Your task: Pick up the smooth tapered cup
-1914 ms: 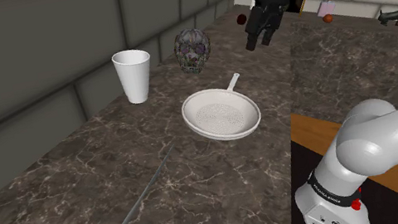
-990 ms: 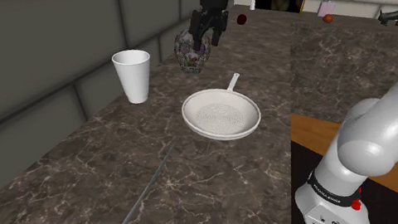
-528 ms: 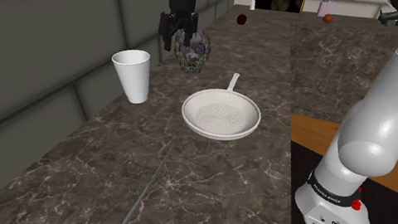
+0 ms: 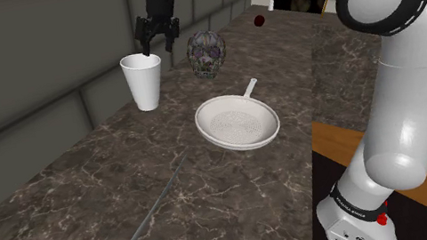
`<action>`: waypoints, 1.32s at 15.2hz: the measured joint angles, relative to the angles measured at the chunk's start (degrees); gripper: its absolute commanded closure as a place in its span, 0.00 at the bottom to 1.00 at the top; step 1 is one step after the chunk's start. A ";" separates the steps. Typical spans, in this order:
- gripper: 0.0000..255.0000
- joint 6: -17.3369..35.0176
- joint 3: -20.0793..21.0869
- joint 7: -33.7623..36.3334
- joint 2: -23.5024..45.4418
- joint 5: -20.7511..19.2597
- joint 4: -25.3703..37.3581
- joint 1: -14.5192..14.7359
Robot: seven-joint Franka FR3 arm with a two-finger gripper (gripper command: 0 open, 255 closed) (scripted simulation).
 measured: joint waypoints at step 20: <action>1.00 4.77 0.15 -0.36 2.83 -0.10 -1.91 0.39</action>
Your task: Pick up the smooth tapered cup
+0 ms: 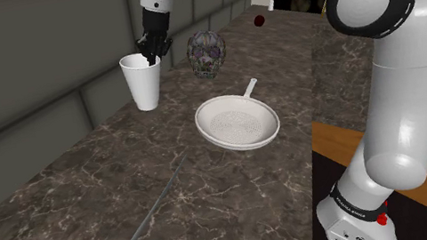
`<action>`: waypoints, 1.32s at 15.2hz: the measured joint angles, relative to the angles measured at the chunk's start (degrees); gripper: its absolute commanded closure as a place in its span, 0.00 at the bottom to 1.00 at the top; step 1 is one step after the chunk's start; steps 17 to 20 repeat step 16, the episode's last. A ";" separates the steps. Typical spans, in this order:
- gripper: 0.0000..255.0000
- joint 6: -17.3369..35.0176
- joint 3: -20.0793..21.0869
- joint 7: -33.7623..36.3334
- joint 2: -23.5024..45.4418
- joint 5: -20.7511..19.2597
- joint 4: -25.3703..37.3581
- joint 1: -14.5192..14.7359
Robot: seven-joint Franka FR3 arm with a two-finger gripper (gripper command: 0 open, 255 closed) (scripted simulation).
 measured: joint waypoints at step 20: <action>1.00 -12.60 0.08 1.60 2.92 -0.58 15.58 0.36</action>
